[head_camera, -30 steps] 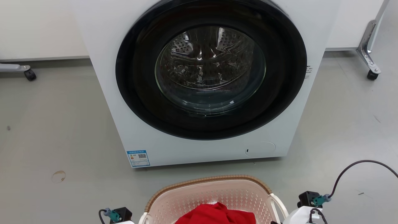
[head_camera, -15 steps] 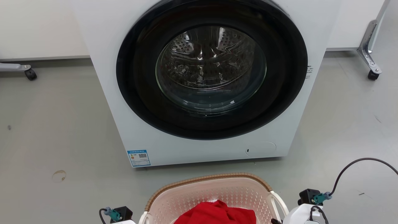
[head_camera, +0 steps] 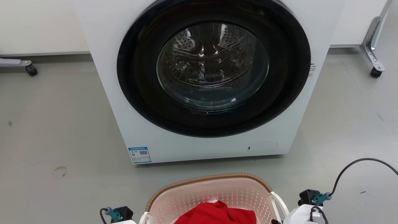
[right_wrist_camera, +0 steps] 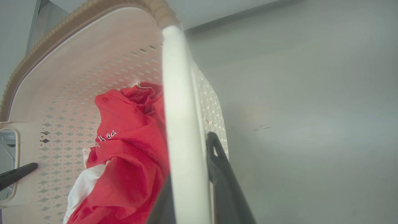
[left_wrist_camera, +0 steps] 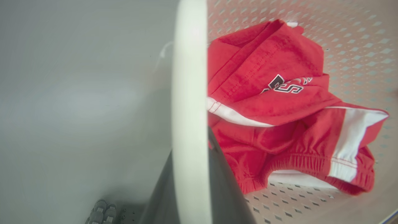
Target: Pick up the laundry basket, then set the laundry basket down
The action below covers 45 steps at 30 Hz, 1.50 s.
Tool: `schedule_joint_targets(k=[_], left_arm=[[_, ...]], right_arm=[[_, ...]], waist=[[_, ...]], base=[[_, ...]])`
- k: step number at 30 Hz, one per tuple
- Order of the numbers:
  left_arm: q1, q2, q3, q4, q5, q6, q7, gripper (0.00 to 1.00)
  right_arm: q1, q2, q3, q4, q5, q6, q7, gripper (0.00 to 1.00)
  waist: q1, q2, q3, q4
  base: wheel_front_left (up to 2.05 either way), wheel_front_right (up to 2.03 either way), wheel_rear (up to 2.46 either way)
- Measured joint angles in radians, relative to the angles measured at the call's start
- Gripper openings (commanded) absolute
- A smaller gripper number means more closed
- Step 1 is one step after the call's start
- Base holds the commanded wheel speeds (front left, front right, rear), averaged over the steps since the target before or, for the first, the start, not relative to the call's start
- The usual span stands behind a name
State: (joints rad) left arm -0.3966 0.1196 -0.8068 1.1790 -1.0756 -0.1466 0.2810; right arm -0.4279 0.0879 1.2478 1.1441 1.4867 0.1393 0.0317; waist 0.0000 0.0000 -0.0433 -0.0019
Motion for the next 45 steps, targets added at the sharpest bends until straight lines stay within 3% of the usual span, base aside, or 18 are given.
schedule_joint_targets(k=[25, 45], left_arm=[[-0.025, -0.003, -0.036, 0.006, -0.017, 0.0, -0.058, 0.0], [-0.163, -0.03, -0.06, 0.019, 0.002, 0.0, -0.16, 0.0]], right_arm=[[-0.033, 0.0, 0.027, 0.012, 0.009, 0.005, -0.043, 0.0], [-0.158, -0.003, 0.026, 0.053, -0.002, 0.006, -0.155, 0.0]], waist=[[0.0, 0.0, 0.055, 0.0], [0.0, 0.0, 0.254, 0.0]], base=[[0.0, 0.0, 0.0], [0.0, 0.0, 0.0]])
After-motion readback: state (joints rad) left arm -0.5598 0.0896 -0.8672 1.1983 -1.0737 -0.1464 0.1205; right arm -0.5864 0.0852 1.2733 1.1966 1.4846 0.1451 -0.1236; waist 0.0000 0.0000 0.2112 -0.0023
